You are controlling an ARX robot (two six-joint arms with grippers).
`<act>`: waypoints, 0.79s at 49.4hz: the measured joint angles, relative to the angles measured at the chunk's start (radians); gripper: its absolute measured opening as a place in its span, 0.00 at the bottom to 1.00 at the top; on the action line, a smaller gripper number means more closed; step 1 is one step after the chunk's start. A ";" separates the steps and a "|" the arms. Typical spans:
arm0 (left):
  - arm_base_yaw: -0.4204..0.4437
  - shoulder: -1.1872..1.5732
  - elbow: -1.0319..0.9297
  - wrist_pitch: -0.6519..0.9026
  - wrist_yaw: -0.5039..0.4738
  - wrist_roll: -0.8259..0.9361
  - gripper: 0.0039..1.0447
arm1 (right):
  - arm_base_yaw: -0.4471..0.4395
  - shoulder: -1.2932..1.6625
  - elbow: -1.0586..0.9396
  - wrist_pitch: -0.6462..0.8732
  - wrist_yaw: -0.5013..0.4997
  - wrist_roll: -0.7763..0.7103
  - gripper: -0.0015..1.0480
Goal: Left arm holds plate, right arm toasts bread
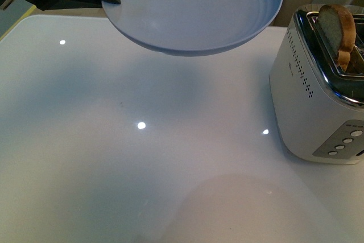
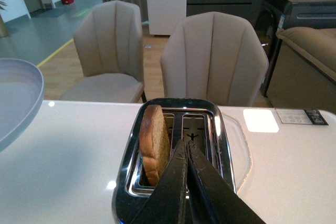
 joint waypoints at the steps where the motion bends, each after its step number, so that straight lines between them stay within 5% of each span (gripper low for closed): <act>1: 0.000 0.000 0.000 0.000 0.000 0.000 0.02 | 0.000 -0.011 -0.006 -0.006 0.000 0.000 0.02; 39: -0.013 -0.004 -0.009 -0.003 -0.008 0.000 0.02 | 0.000 -0.352 -0.098 -0.230 0.001 0.000 0.02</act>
